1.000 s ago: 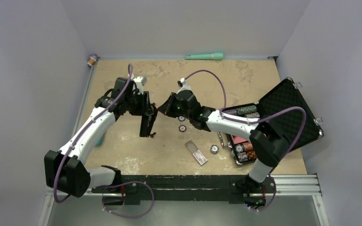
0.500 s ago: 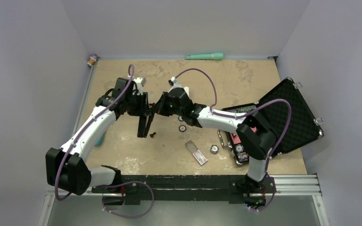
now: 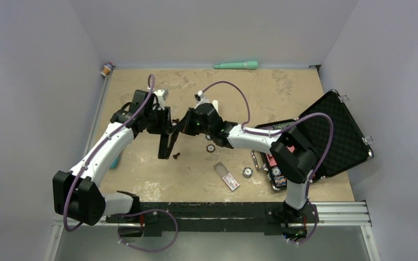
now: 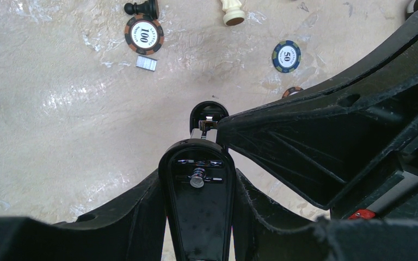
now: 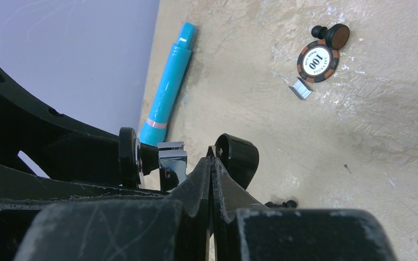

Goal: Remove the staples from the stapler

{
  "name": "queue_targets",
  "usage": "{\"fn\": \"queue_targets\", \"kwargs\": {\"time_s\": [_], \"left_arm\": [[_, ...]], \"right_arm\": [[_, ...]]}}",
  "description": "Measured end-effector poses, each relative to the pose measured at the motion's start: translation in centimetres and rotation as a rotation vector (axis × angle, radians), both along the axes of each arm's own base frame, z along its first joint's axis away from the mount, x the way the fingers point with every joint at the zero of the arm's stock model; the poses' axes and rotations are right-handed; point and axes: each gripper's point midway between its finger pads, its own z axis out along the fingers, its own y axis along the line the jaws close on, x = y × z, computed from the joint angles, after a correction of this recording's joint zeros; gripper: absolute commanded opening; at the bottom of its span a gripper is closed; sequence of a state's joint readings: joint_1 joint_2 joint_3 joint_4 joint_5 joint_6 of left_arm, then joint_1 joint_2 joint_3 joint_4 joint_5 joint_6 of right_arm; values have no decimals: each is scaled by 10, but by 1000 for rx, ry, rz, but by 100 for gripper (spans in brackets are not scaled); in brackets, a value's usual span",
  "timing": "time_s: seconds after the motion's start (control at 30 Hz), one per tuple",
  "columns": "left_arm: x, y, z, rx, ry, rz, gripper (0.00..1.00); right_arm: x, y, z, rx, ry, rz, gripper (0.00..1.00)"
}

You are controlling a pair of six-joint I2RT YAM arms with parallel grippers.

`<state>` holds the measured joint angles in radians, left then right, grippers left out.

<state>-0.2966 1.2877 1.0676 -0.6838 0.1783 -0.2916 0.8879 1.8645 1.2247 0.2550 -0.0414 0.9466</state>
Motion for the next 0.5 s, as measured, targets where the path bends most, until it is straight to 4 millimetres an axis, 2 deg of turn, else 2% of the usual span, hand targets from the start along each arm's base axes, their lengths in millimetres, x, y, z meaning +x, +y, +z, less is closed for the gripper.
{"fn": "queue_targets", "kwargs": {"time_s": [0.2,0.37,0.5], "left_arm": [[1,3,0,0,0,12,0],[2,6,0,-10,3,19,0],[1,10,-1,-3,14,30,0]], "right_arm": [[-2,0,-9,10,10,3,0],[-15,-4,-32,-6,50,21,0],[-27,2,-40,-14,64,43,0]]}}
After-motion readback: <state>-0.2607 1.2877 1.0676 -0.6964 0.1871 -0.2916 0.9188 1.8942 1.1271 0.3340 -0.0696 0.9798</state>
